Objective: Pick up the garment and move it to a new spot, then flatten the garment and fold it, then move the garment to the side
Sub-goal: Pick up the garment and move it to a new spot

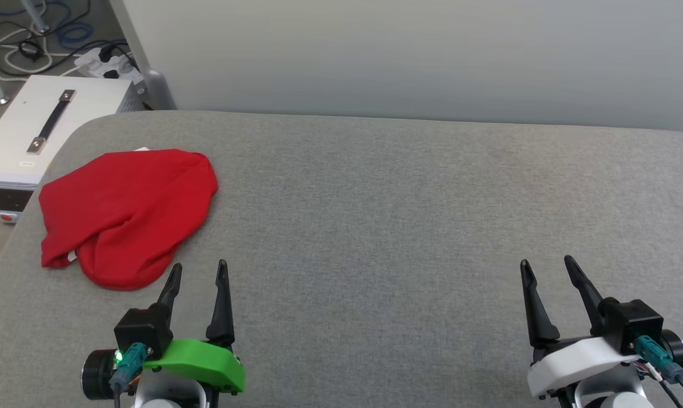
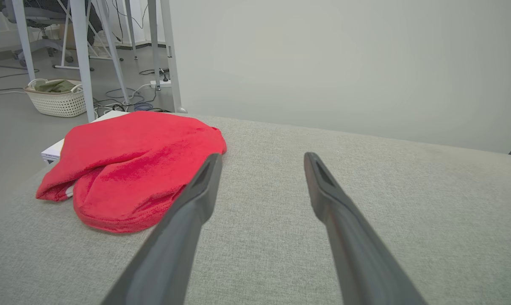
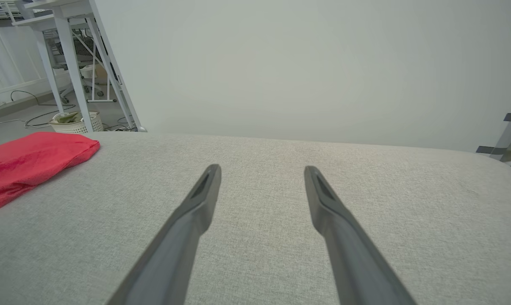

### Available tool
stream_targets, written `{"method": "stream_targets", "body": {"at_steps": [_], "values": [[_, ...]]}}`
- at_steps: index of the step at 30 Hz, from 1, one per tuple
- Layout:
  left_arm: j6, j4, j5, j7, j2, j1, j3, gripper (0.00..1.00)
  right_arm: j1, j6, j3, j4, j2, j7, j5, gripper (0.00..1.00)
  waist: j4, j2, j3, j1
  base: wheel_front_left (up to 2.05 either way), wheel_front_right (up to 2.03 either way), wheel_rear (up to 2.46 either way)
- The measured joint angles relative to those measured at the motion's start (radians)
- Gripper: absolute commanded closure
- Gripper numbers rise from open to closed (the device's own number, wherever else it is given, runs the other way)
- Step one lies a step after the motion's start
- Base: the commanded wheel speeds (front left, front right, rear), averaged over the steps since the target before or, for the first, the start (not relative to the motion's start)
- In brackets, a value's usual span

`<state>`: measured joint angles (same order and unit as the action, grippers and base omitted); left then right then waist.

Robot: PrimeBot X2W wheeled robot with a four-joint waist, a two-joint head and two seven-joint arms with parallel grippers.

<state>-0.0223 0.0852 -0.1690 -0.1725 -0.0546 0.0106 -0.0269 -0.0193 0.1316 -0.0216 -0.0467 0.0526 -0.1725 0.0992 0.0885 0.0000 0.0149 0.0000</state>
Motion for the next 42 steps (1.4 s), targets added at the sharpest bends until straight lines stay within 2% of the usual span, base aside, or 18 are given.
{"method": "stream_targets", "body": {"at_steps": [26,36,42], "values": [[-0.018,0.018,-0.043,-0.053,0.0,0.023,0.003,0.0,-0.007,0.0,-0.06,-0.032,-0.001,-0.053,0.03,0.0,0.278,0.0,-0.013,0.0,0.0,0.0,0.0],[-0.018,0.025,-0.063,-0.074,0.0,0.024,0.001,0.0,-0.007,0.0,-0.071,-0.046,-0.001,-0.07,0.047,0.0,0.356,0.0,-0.006,0.0,0.0,0.0,0.0],[-0.018,0.023,-0.07,-0.083,0.0,0.025,0.002,0.0,-0.007,0.0,-0.077,-0.056,-0.002,-0.08,0.061,0.0,0.379,0.0,0.0,0.0,0.0,0.0,0.0]]}}
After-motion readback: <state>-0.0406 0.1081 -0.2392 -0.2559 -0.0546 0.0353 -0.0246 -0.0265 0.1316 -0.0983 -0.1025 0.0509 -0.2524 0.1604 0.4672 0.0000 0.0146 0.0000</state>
